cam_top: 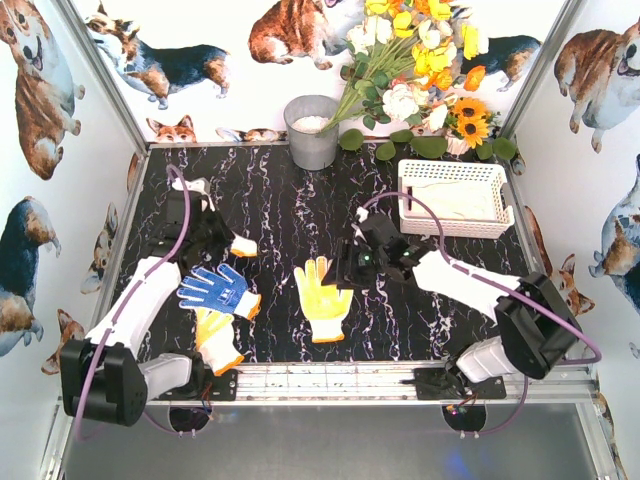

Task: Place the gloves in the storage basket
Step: Place the glove at the center of the board, then turn over the glove at the center of the board.

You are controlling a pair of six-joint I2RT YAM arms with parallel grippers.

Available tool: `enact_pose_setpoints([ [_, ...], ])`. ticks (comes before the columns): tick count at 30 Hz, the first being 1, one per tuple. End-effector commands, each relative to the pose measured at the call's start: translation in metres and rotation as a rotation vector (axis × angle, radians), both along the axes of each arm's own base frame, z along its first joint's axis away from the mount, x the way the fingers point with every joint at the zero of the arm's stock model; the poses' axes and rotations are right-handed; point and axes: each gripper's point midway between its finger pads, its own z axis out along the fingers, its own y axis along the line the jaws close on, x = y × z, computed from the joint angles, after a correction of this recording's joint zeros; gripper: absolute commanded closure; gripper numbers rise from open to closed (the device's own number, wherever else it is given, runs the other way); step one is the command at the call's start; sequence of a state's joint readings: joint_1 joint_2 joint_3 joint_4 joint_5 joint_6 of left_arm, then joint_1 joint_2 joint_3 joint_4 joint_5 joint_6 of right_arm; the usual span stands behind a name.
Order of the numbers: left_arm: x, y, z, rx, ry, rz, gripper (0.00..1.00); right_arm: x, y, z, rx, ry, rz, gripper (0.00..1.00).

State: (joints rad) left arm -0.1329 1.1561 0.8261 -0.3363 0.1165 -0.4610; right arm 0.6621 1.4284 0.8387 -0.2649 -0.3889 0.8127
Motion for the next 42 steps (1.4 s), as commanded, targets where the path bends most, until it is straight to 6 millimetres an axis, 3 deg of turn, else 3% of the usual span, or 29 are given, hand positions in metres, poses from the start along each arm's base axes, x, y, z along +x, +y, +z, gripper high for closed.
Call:
enact_pose_setpoints([
  [1,-0.011,0.009,-0.024,0.068,0.083,-0.026,1.00,-0.005,-0.006,0.005,0.012,-0.031,-0.020,0.47],
  [5,-0.006,-0.001,-0.041,0.032,0.113,-0.070,0.95,-0.008,-0.010,0.010,0.019,-0.039,-0.026,0.47],
  [9,0.004,-0.007,-0.041,-0.003,0.098,-0.104,0.49,-0.012,-0.017,0.021,0.020,-0.068,-0.037,0.46],
  [11,0.012,-0.008,-0.040,-0.007,0.085,-0.108,0.37,-0.014,-0.021,0.027,0.020,-0.088,-0.045,0.46],
  [16,0.031,-0.012,-0.038,-0.018,0.115,-0.121,0.24,-0.021,-0.032,0.040,0.026,-0.122,-0.068,0.45],
  [18,0.028,-0.014,-0.033,-0.037,0.122,-0.119,0.21,-0.025,-0.038,0.049,0.032,-0.144,-0.079,0.45],
  [22,-0.007,0.009,-0.024,0.027,0.174,0.000,0.16,-0.031,-0.058,0.060,0.020,-0.194,-0.139,0.44],
  [27,-0.081,0.057,-0.029,0.113,0.321,0.306,0.00,-0.031,-0.084,0.067,0.020,-0.273,-0.229,0.41],
  [34,-0.184,0.099,-0.034,0.086,0.478,0.818,0.00,-0.028,-0.107,0.065,0.028,-0.292,-0.276,0.40],
  [38,-0.196,0.096,-0.044,0.040,0.520,0.892,0.00,-0.025,-0.110,0.063,0.052,-0.292,-0.274,0.40],
  [42,-0.209,0.077,-0.082,0.022,0.699,0.857,0.07,-0.025,-0.108,0.062,0.078,-0.286,-0.263,0.40],
])
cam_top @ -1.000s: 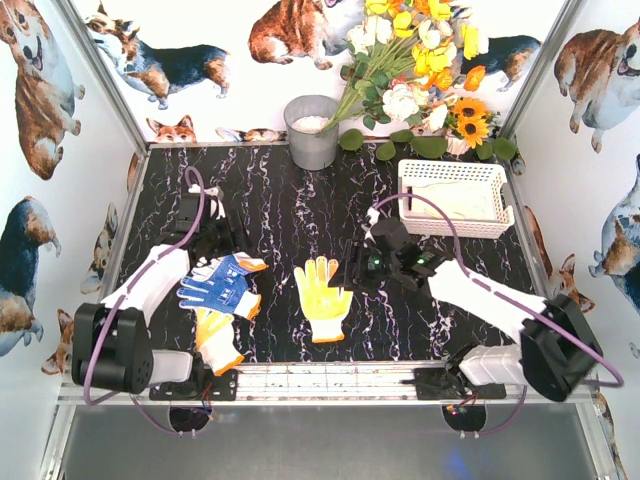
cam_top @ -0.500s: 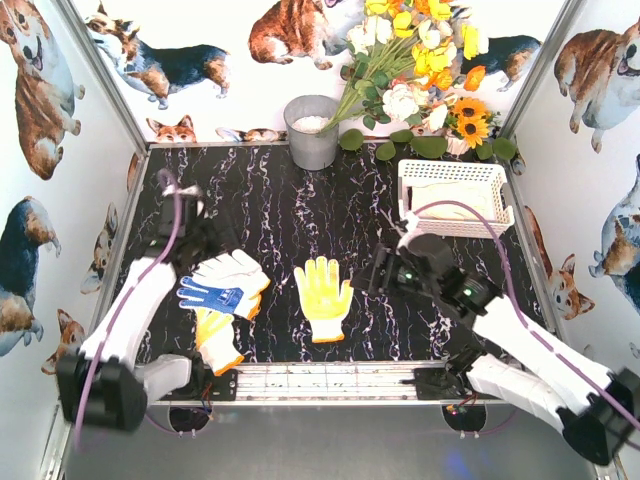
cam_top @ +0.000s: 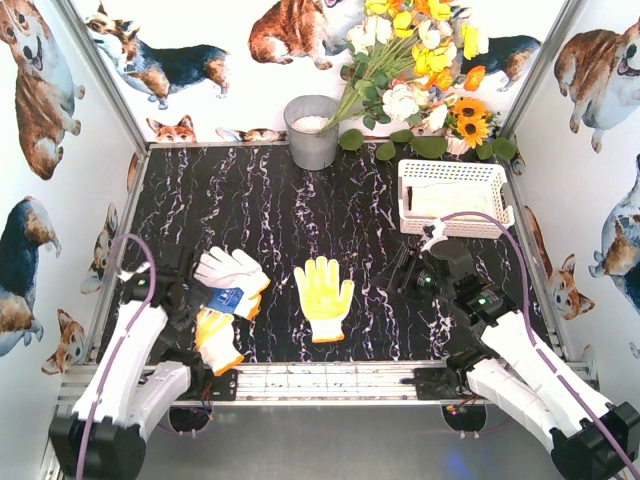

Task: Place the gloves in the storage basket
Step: Turn over the glove at the center of the board.

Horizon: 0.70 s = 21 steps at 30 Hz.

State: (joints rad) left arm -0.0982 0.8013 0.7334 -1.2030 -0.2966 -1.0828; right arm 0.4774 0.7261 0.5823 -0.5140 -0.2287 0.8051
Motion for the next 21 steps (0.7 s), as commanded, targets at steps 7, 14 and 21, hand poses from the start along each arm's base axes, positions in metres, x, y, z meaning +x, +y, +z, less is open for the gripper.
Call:
enact_pose_setpoints([
  [7,-0.024,-0.017,-0.064,-0.103,0.214,0.098,0.19,0.000,0.008,0.023,0.099,-0.089,0.030,0.40],
  [14,-0.021,-0.031,-0.092,-0.183,0.201,0.111,0.34,0.000,0.008,0.028,0.119,-0.097,0.024,0.40],
  [21,-0.021,-0.034,-0.097,-0.195,0.215,0.065,0.64,0.001,0.011,0.027,0.127,-0.085,0.032,0.40],
])
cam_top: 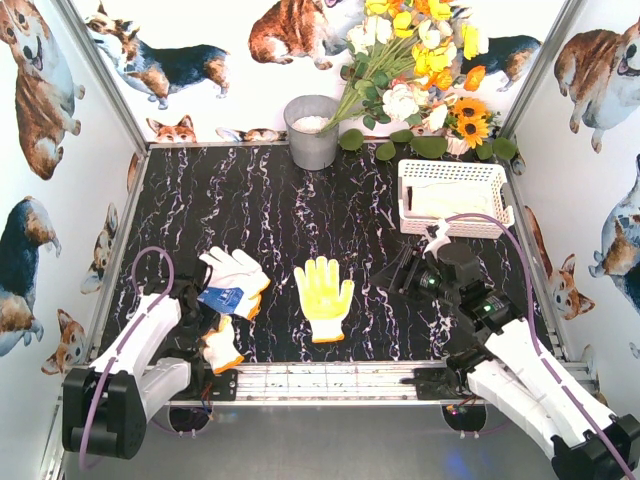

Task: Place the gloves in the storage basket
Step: Turn over the glove at the center of the board.

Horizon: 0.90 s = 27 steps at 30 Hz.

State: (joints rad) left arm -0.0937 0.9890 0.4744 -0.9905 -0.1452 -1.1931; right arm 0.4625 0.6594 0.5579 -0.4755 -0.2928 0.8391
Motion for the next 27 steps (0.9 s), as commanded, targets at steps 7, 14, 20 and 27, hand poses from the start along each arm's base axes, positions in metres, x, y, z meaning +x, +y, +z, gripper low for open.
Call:
enact_pose_setpoints([
  [7,0.015,0.003,0.042,0.014,-0.116,-0.017,0.95,0.011,0.009,0.011,0.053,-0.040,0.008,0.41],
  [14,0.024,0.037,0.132,0.184,-0.319,0.038,1.00,0.013,0.012,0.009,0.052,-0.030,0.017,0.41],
  [20,0.041,0.043,0.164,0.256,-0.334,-0.097,1.00,0.016,0.020,0.008,0.065,-0.018,0.048,0.41],
  [27,0.072,-0.002,0.165,0.297,-0.389,-0.276,1.00,0.015,0.020,0.003,0.069,0.010,0.044,0.41],
])
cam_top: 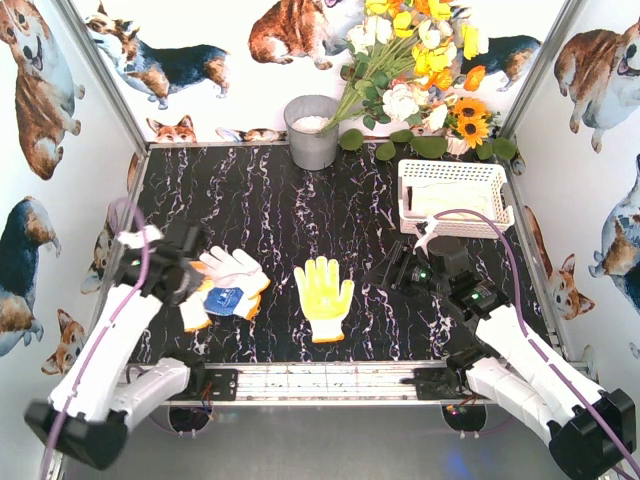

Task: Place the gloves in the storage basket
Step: Turn over the glove at the center of the board.

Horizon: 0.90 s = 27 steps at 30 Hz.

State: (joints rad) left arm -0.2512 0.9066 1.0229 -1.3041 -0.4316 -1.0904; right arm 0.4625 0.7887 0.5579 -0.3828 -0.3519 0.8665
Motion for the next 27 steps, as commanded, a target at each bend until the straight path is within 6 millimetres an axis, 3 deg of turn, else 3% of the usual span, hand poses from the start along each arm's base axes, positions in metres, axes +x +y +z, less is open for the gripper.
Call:
enact_pose_setpoints([
  [1,0.021,-0.035,0.005,0.071,-0.057,-0.116,1.00,0.006,0.004,0.012,0.043,-0.051,0.004,0.41],
  [7,0.057,-0.122,-0.021,0.149,-0.037,-0.287,1.00,0.002,0.003,0.009,0.034,-0.033,0.003,0.41],
  [11,0.074,-0.176,-0.050,0.120,-0.011,-0.362,0.97,0.001,0.000,0.005,0.020,-0.025,-0.013,0.41],
  [13,0.079,-0.205,-0.064,0.080,0.007,-0.409,0.88,0.001,-0.001,0.003,0.012,-0.020,-0.019,0.41],
  [16,0.083,-0.249,-0.070,0.013,-0.002,-0.499,0.53,-0.001,-0.002,-0.001,0.004,-0.009,-0.017,0.41],
  [18,0.080,-0.275,-0.076,-0.033,0.006,-0.574,0.44,-0.002,-0.003,-0.003,-0.004,-0.001,-0.021,0.41],
  [21,0.070,-0.305,-0.083,-0.162,0.017,-0.660,0.40,-0.002,-0.005,-0.009,-0.022,0.013,-0.032,0.41],
  [24,0.061,-0.324,-0.072,-0.330,-0.040,-0.697,0.39,-0.002,-0.005,-0.011,-0.027,0.022,-0.039,0.41],
  [25,0.062,-0.325,-0.063,-0.364,-0.080,-0.701,0.38,-0.001,-0.004,-0.011,-0.028,0.022,-0.039,0.41],
  [27,0.063,-0.308,-0.056,-0.344,-0.118,-0.701,0.32,-0.001,0.000,-0.011,-0.039,0.022,-0.033,0.41],
])
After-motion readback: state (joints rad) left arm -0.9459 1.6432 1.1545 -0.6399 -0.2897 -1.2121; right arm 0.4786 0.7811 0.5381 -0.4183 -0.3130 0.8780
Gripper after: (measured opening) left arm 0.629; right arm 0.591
